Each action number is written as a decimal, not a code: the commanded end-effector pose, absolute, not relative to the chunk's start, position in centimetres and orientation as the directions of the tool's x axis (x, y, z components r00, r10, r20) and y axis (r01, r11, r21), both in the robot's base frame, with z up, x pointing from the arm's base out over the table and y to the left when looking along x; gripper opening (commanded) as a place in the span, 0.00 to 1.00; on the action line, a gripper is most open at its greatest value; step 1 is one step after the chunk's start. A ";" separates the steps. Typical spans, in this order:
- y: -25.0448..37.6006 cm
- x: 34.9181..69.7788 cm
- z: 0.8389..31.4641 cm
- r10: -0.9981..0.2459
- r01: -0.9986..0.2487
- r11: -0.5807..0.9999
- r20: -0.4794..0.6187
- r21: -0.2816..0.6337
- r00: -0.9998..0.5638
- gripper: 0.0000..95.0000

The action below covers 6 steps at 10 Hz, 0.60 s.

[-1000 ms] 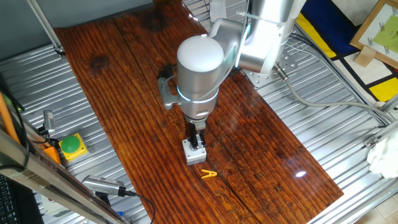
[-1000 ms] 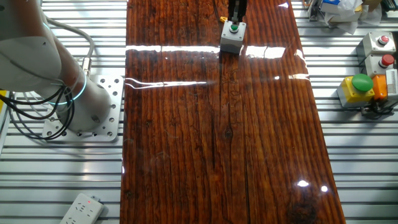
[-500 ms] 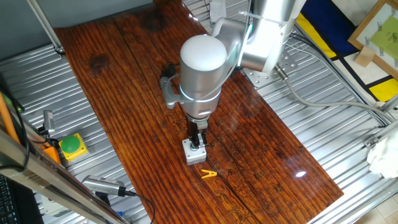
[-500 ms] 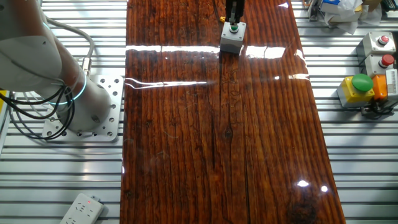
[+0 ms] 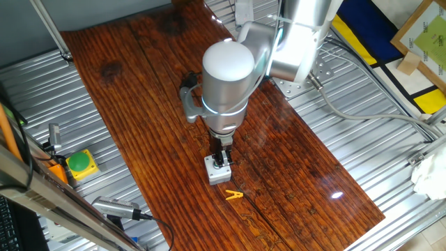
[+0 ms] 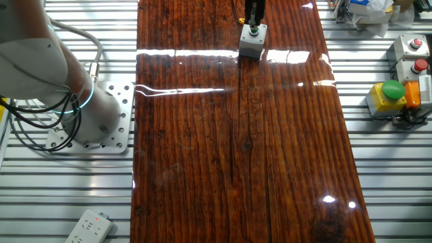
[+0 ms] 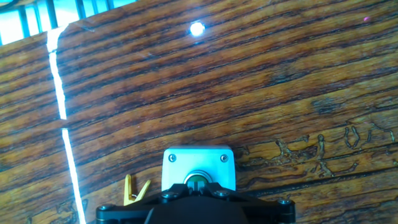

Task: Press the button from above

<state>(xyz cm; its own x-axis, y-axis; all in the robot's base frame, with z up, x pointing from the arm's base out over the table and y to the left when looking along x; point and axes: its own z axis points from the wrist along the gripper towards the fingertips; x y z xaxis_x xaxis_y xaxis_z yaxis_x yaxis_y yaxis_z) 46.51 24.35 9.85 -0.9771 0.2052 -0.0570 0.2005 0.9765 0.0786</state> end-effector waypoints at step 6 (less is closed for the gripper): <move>24.4 46.5 9.3 0.207 0.201 0.976 -0.065 0.081 -0.976 0.00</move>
